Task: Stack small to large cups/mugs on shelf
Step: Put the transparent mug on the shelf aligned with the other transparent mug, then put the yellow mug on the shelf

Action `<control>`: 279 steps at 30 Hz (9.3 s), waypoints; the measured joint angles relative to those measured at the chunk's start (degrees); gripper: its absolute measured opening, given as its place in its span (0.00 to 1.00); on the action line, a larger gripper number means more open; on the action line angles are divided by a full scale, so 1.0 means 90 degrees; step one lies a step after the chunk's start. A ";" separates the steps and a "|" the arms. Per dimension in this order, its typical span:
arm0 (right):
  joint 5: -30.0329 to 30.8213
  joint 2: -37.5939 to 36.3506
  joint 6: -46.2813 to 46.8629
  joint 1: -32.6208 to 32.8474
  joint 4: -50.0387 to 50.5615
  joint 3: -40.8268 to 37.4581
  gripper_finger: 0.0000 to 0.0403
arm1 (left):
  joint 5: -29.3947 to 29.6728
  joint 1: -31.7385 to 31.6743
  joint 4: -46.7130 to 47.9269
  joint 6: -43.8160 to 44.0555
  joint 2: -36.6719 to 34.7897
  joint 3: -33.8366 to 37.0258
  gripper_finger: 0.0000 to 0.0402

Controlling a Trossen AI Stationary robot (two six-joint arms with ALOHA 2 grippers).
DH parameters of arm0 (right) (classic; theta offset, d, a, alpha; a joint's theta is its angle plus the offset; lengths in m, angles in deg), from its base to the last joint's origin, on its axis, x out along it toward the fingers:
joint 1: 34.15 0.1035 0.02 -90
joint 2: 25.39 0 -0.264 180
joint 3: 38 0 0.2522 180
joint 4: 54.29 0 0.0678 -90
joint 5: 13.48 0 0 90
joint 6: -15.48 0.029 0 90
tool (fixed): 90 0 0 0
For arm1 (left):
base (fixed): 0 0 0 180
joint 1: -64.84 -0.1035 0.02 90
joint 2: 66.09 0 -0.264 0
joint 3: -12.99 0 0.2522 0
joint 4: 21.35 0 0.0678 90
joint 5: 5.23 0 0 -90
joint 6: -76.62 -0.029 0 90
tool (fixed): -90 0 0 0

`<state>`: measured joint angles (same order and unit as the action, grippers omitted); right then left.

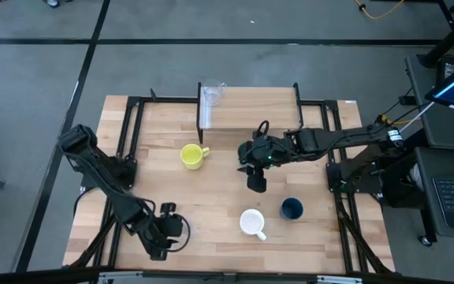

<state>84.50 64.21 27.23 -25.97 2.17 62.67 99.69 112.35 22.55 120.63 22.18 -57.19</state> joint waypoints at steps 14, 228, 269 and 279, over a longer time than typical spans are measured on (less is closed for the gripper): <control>-0.0001 0.0000 -0.0012 0.0000 -0.0058 0.0000 0.44 | 0.0038 -0.0002 -0.0023 -0.0130 0.0185 0.0000 0.43; 0.0832 -0.0940 0.0160 0.0032 0.1593 -0.0002 0.44 | -0.0606 -0.5358 0.0312 -0.1554 -0.2006 0.0799 0.37; 0.0829 -0.0942 0.0153 0.0032 0.1608 -0.0010 0.44 | -0.0430 -0.5391 0.0297 -0.1559 -0.0372 0.0799 0.39; 0.0829 -0.0942 0.0156 0.0032 0.1628 -0.0010 0.44 | -0.0606 -0.5055 0.0369 -0.1398 -0.0374 0.0607 0.03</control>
<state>91.96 55.73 28.63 -25.68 16.82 62.58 94.23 66.86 25.87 108.06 18.82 -51.73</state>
